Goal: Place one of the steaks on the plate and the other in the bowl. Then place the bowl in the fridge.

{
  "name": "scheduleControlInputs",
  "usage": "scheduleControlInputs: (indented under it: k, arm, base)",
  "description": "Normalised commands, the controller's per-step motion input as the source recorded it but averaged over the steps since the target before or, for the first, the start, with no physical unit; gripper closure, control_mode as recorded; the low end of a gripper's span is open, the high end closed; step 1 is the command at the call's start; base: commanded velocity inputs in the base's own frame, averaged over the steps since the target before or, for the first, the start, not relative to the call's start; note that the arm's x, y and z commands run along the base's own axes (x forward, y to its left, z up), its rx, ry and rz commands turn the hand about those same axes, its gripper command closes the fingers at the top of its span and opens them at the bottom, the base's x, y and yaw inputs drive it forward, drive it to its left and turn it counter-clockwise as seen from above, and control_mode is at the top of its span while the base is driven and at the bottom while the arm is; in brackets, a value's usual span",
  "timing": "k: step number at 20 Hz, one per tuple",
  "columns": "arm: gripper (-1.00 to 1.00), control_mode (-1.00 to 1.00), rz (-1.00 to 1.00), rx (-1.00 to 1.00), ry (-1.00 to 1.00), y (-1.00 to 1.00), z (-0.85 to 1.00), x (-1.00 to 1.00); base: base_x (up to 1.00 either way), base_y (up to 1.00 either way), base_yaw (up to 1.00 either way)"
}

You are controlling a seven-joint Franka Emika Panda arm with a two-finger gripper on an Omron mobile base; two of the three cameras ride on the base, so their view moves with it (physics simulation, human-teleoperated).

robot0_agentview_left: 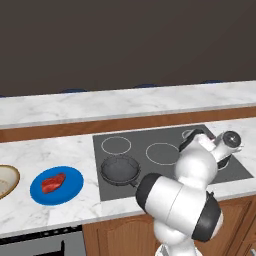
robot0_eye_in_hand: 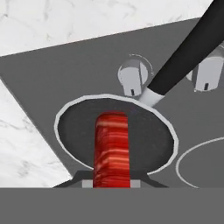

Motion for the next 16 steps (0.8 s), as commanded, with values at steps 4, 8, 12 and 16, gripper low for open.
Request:
scheduleControlInputs:
  k: [4, 8, 12, 16]
  arm:
    - [1.0, -1.0, 0.0, 0.2, 0.16, 0.0, 1.0, 0.0]
    - [1.0, -1.0, 0.0, 0.21, 0.14, 0.0, 1.0, 0.0]
    - [1.0, -1.0, 0.0, 0.14, 0.1, 0.08, 1.0, -0.08]
    - [1.0, -1.0, 0.0, 0.01, 0.02, 0.37, 1.0, -0.23]
  base:
    - [0.0, 0.0, 0.0]
    - [0.0, 0.0, 0.0]
    - [0.0, 0.0, 0.0]
    - [0.0, 0.0, 0.0]
